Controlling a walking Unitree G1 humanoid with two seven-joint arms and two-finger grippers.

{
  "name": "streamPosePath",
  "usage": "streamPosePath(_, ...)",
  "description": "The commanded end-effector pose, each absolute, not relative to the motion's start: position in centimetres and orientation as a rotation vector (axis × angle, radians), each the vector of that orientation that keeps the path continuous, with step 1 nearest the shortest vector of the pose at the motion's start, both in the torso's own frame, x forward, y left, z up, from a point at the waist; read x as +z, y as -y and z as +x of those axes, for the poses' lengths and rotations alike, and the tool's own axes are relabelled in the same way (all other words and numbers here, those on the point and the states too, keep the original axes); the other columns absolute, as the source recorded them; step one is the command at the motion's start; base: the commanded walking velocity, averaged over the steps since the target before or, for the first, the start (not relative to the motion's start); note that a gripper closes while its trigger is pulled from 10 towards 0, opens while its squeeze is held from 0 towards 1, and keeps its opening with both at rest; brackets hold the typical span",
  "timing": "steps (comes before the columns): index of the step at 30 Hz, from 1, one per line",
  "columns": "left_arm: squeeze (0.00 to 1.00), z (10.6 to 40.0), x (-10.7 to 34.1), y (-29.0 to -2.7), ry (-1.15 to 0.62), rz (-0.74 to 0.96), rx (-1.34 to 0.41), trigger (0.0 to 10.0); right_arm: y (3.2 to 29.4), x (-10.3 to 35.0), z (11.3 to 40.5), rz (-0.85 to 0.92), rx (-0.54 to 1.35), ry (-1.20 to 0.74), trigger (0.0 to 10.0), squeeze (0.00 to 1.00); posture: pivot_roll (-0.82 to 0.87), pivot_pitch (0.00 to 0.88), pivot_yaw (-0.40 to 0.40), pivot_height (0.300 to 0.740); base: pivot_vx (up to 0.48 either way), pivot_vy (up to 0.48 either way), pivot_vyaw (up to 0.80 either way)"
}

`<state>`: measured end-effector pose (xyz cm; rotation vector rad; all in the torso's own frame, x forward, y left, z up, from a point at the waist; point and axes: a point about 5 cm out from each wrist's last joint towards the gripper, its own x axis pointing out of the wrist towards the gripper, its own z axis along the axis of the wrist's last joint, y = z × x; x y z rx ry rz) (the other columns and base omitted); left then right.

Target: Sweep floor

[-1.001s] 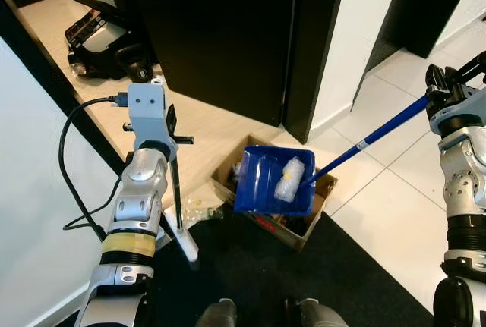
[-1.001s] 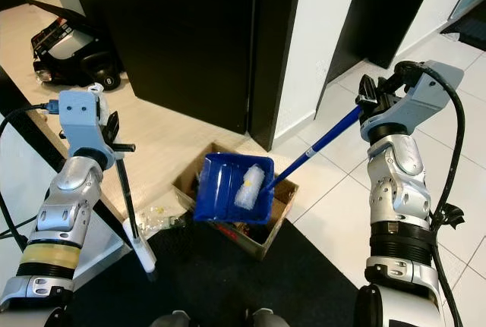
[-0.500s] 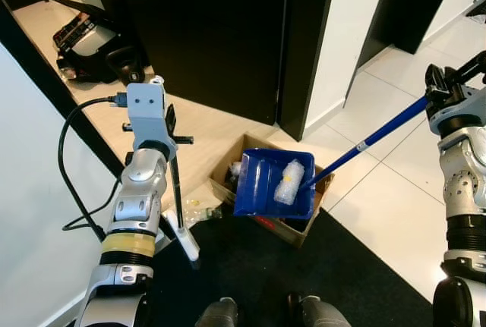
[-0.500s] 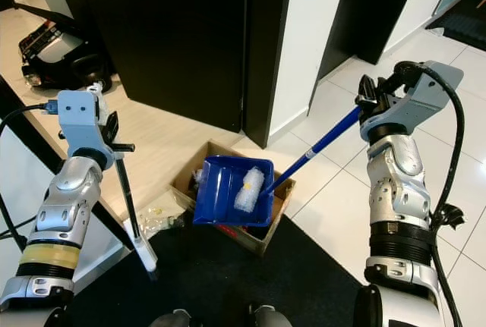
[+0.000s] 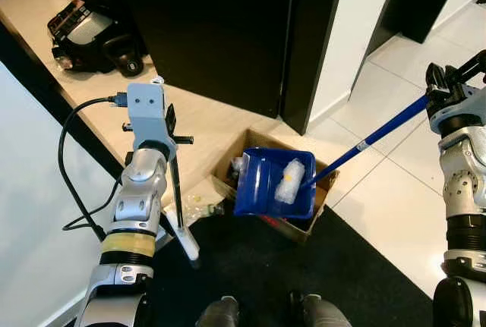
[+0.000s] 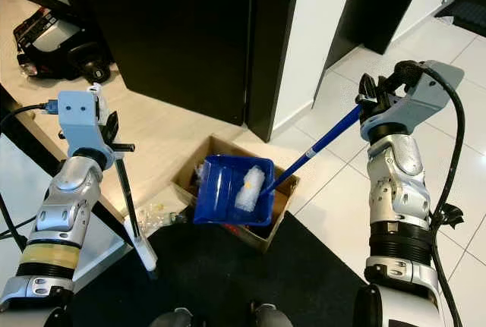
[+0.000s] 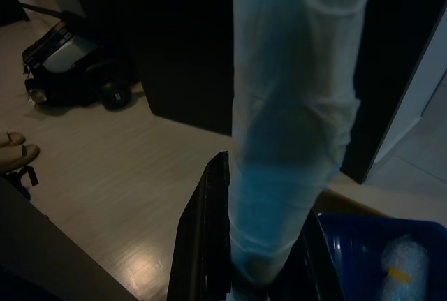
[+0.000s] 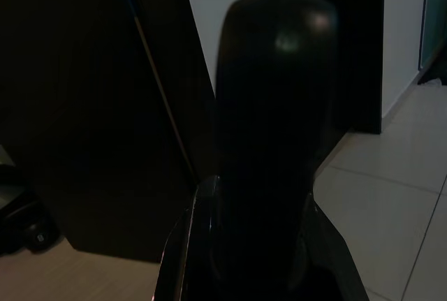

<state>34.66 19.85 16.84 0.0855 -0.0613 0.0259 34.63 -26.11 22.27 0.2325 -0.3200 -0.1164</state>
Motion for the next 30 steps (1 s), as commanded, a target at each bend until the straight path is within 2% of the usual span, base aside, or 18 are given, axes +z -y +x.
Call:
streamPosePath(1, 0.0, 34.51, 16.57, -20.31, 0.053, 0.111, 0.04, 10.0, 26.13, 24.16, 34.57, 0.236, -0.105, 0.413, 10.0, 0.0, 0.09, 0.132, 0.028, 0.74, 0.0, 0.0, 0.0)
streamPosePath(22, 0.0, 34.57, 16.63, -20.1, 0.061, 0.103, 0.035, 10.0, 26.01, 23.92, 34.73, 0.243, -0.098, 0.402, 10.0, 0.0, 0.09, 0.124, 0.024, 0.74, 0.0, 0.0, 0.0)
streamPosePath(30, 0.0, 34.63, 16.75, -20.06, 0.065, 0.102, 0.029, 10.0, 25.89, 23.81, 34.74, 0.245, -0.095, 0.398, 10.0, 0.0, 0.09, 0.122, 0.026, 0.74, 0.0, 0.48, 0.0)
